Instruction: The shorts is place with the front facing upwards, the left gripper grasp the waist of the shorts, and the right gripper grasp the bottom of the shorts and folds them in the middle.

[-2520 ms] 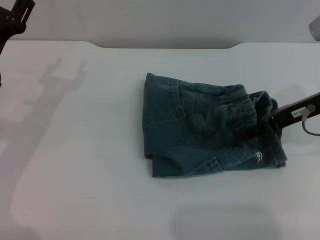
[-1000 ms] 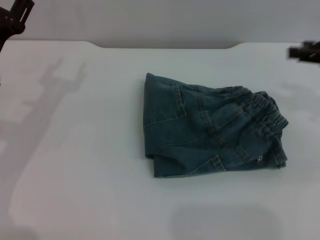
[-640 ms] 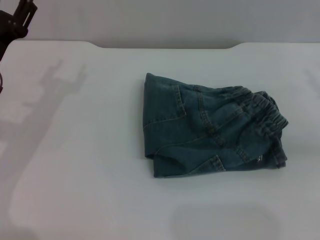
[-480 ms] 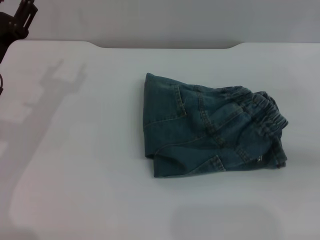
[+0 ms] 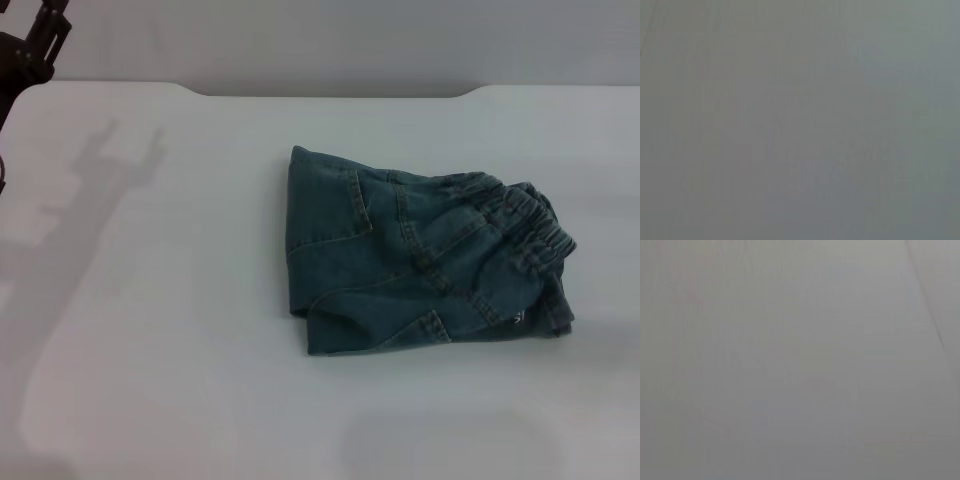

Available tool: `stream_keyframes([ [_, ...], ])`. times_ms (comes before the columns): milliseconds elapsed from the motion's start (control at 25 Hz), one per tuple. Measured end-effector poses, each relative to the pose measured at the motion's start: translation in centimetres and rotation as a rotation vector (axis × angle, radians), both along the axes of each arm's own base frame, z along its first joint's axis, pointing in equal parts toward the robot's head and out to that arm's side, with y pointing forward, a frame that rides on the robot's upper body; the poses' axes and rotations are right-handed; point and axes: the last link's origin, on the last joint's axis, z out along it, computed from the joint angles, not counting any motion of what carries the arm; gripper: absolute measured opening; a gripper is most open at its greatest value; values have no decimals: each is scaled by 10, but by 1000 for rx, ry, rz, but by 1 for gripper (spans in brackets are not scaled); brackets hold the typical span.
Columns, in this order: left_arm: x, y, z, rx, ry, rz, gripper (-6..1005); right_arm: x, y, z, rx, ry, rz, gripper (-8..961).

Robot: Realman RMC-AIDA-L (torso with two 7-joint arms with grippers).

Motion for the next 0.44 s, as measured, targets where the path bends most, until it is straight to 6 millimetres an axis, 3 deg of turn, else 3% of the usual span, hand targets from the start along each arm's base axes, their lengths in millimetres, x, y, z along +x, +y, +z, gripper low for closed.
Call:
stream_keyframes([
  [440,0,1,0,4,-5,6,676,0,0,-1,3,2,-2,500],
])
